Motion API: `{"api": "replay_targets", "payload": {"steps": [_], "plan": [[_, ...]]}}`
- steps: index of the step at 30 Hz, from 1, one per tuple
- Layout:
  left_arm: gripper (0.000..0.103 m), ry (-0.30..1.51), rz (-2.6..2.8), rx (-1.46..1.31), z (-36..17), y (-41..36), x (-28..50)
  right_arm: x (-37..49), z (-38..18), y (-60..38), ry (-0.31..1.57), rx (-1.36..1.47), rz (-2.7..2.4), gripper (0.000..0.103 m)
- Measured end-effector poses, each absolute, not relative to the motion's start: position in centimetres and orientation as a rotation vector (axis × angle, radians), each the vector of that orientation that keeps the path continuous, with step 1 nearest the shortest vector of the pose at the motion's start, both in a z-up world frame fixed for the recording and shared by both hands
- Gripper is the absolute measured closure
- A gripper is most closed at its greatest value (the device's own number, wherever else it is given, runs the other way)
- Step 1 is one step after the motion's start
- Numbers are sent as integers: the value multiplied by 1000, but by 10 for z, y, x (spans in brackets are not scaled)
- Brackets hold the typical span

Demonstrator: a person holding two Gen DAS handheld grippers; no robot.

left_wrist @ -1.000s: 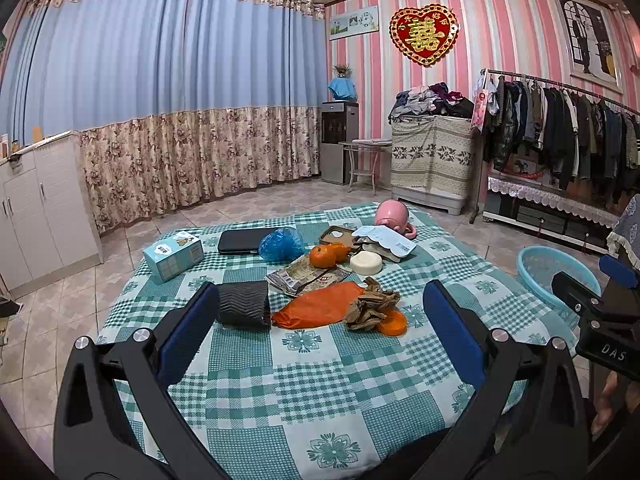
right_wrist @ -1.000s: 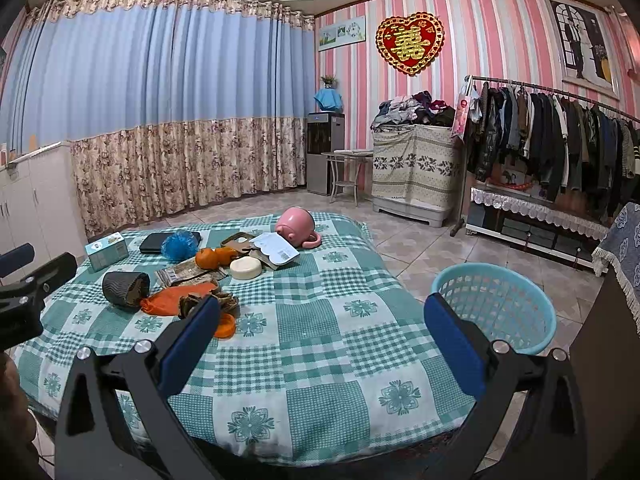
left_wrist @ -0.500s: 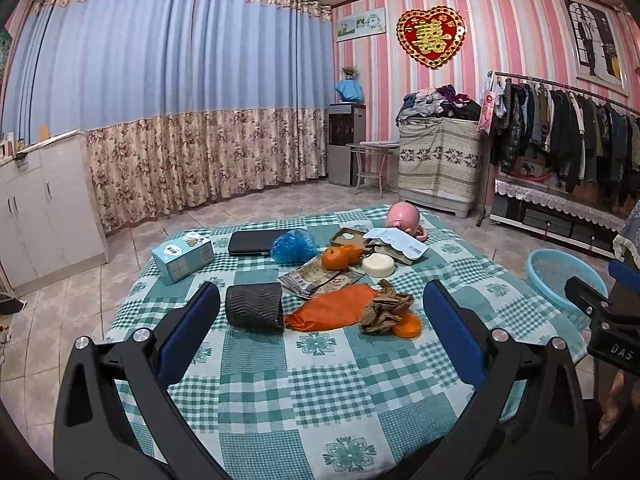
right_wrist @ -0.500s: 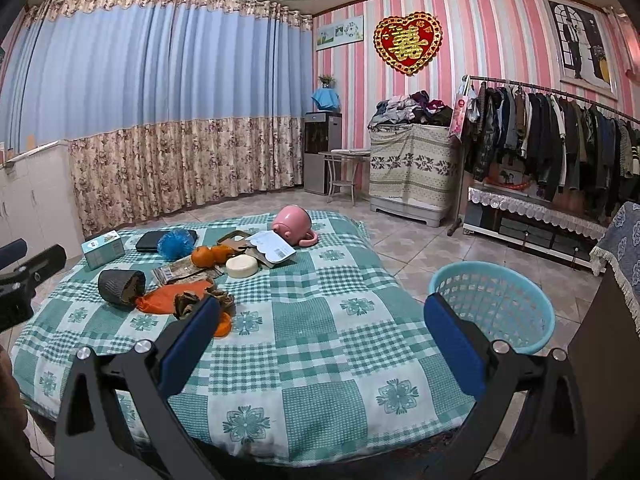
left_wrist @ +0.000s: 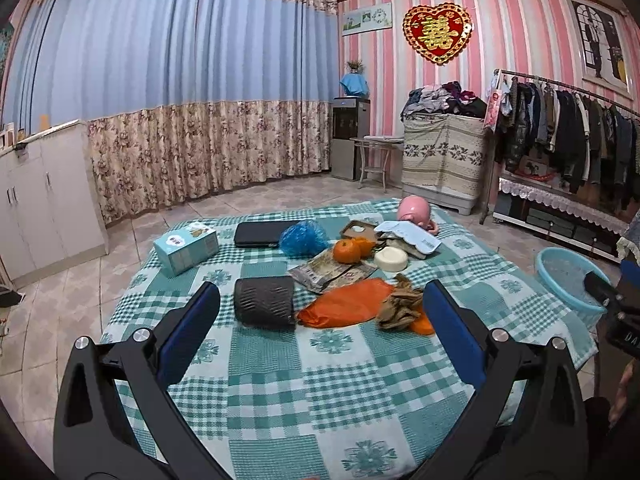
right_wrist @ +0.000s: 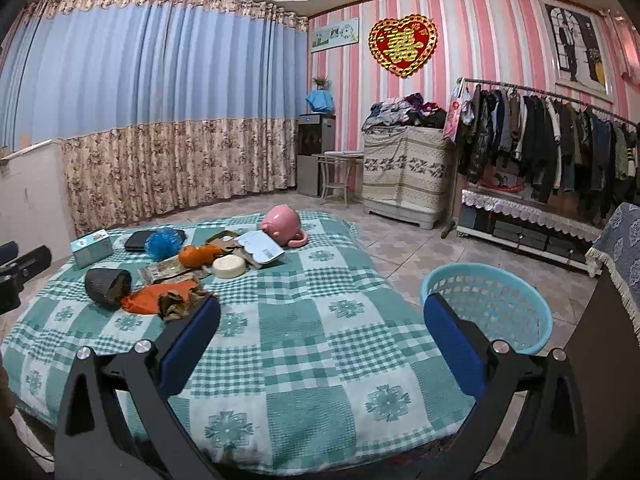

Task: Collect trash

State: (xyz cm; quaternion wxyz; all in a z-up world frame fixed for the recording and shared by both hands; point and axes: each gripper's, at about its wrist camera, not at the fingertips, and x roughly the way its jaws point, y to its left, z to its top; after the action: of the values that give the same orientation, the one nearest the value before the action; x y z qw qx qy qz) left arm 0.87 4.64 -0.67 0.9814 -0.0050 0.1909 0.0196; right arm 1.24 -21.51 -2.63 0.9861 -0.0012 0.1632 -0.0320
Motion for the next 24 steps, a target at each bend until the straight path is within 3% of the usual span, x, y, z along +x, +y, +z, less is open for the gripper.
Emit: {"api": "replay_targets", "payload": {"steps": [11, 24], "plan": [[5, 479, 108, 1, -49, 76, 44, 41, -44, -210, 361, -13, -88, 4], [5, 624, 86, -1, -81, 110, 144, 102, -69, -184, 488, -43, -21, 4]]}}
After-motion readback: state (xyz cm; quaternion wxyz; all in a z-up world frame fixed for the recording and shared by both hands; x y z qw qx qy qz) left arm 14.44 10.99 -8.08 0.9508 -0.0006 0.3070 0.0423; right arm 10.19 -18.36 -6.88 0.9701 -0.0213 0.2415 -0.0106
